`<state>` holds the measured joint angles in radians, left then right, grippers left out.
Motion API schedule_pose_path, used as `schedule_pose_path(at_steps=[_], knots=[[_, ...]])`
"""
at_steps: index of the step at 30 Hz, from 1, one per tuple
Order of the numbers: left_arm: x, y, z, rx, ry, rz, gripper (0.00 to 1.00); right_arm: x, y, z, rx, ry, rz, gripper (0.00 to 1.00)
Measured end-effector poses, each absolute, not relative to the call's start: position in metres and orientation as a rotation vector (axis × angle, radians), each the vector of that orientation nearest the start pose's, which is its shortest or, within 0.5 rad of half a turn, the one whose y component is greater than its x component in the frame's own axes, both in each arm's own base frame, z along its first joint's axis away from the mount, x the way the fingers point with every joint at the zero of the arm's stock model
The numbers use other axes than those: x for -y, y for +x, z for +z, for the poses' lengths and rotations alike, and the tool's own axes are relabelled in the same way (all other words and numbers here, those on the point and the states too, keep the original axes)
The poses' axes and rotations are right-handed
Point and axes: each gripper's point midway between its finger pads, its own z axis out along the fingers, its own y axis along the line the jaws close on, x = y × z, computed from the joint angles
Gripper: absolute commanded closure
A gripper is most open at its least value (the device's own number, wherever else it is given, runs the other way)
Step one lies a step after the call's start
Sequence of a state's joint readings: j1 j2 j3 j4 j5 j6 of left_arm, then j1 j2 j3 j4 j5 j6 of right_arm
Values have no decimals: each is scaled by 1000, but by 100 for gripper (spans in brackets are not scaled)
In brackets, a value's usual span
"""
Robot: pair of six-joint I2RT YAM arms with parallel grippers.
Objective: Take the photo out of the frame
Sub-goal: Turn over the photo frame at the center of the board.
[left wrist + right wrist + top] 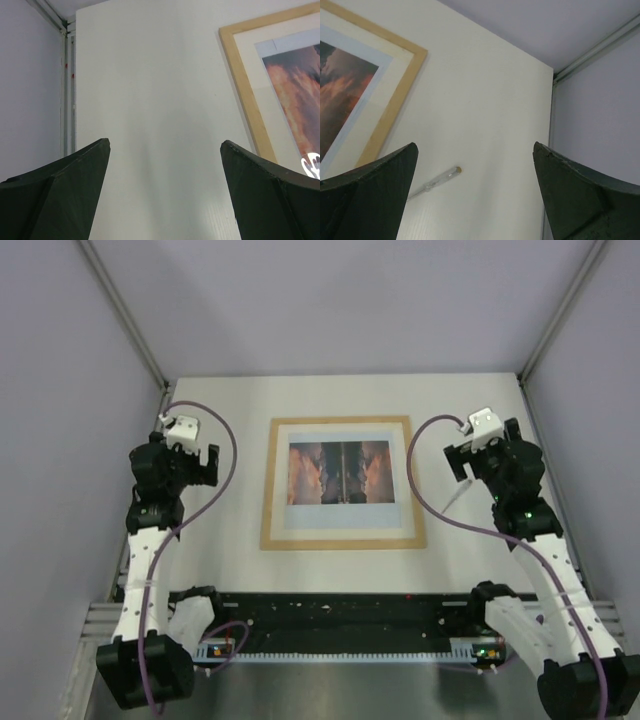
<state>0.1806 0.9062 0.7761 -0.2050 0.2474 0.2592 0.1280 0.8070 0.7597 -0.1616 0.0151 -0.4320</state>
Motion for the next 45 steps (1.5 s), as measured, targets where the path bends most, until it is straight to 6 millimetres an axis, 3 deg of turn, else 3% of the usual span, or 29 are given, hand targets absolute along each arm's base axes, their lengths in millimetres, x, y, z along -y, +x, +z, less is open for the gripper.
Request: schedule_pose_path(at_steps=[5,9,15,20,25,31,38,45], knots=[[-20,319,218,-1923,324,44,1,-18,316,241,-1786,-551,-262,2],[-12,315,212,-1944,371,27,1,-17,312,219,-1846,-591,-268,14],[8,312,200,-1967,462,0,1,-16,311,170,-2021,-656,-252,11],[19,319,171,-2054,520,-15,1,-20,305,146,-2118,-700,-200,9],[22,324,132,-2178,556,-22,2,-34,311,142,-2171,-716,-97,11],[43,320,105,-2252,640,-69,2,-54,326,144,-2218,-686,47,11],[67,298,104,-2182,794,-135,1,-73,318,129,-2280,-718,210,13],[104,263,129,-1933,1102,-198,2,-85,309,123,-2251,-820,292,17]])
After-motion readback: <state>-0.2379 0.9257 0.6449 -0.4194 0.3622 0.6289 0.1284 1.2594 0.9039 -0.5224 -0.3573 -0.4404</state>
